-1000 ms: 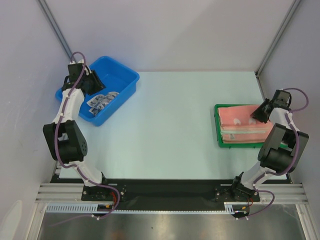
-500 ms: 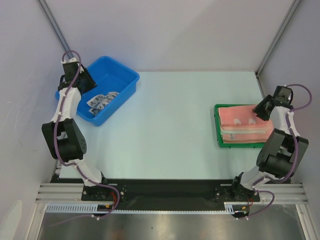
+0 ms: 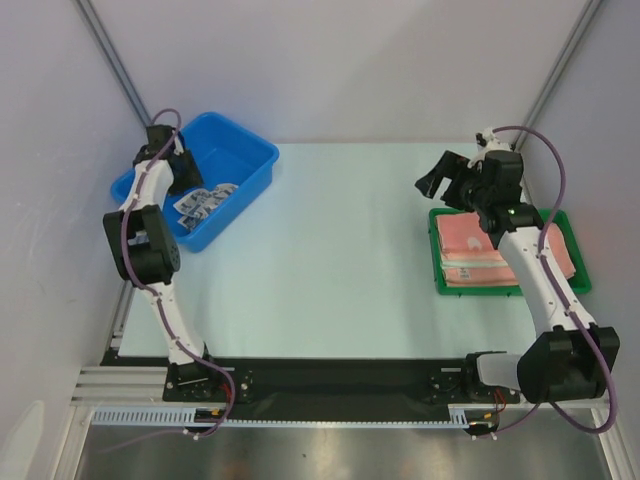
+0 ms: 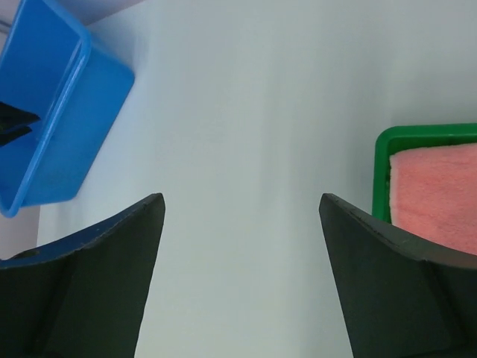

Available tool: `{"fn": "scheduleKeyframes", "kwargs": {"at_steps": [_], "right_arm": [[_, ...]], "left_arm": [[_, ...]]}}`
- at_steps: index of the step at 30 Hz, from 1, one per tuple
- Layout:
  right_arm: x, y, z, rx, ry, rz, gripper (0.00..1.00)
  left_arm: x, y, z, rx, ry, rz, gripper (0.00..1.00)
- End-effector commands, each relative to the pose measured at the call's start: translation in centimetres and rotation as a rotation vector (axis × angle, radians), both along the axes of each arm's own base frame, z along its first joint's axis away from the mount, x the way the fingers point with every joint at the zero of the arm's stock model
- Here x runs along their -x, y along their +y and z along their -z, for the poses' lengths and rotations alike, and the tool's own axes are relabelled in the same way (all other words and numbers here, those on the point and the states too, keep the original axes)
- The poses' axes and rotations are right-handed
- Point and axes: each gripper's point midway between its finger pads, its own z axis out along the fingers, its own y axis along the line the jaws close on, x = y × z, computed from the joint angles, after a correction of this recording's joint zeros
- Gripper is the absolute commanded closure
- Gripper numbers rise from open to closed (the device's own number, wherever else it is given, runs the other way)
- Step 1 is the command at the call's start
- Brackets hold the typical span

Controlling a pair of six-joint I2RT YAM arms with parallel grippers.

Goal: Fold and stack the towels
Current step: Grab crumpled towel

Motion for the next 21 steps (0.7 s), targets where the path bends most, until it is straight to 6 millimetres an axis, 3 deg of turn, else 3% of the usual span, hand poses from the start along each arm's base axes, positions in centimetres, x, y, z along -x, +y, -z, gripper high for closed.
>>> {"fn": "scheduleKeyframes", "kwargs": {"at_steps": [1, 5, 6, 10, 13, 15, 16, 18, 21], "right_arm": [[-1.0, 1.0, -0.7, 0.024, -0.027, -0.026, 0.07], [-1.5, 1.6, -0.8, 0.018, -0.026, -0.043, 0.0], [-1.5, 1.8, -0.8, 0.02, -0.026, -0.048, 0.0], [-0.9, 2.1, -1.5, 0.019, -0.044, -0.049, 0.0], [-0.4, 2.3, -1.4, 0.016, -0.036, -0.053, 0.0], [-0.2, 2.3, -1.7, 0.019, -0.041, -0.056, 0.0], [-0.1, 2.1, -2.0, 0.032, -0.048, -0.054, 0.0], [-0.1, 1.4, -2.6, 0.07, -0.063, -0.033, 0.0], [0.2, 0.9, -3.2, 0.081, -0.069, -0.008, 0.0]], "left_arm": [[3.2, -3.0, 0.7, 0.012, 0.078, 0.064, 0.41], [4.2, -6.1, 3.8, 0.109, 0.154, 0.122, 0.4], [4.8, -6.3, 5.2, 0.119, 0.196, 0.121, 0.4], [5.6, -6.9, 7.4, 0.144, 0.251, 0.112, 0.43], [6.2, -7.1, 8.1, 0.151, 0.278, 0.104, 0.61], [6.2, -7.2, 7.7, 0.162, 0.279, 0.112, 0.89], [5.2, -7.3, 6.1, 0.165, 0.245, 0.127, 0.97], [4.6, -7.5, 3.5, 0.169, 0.215, 0.15, 1.0], [2.0, -7.7, -5.1, 0.148, 0.025, 0.18, 1.0]]}}
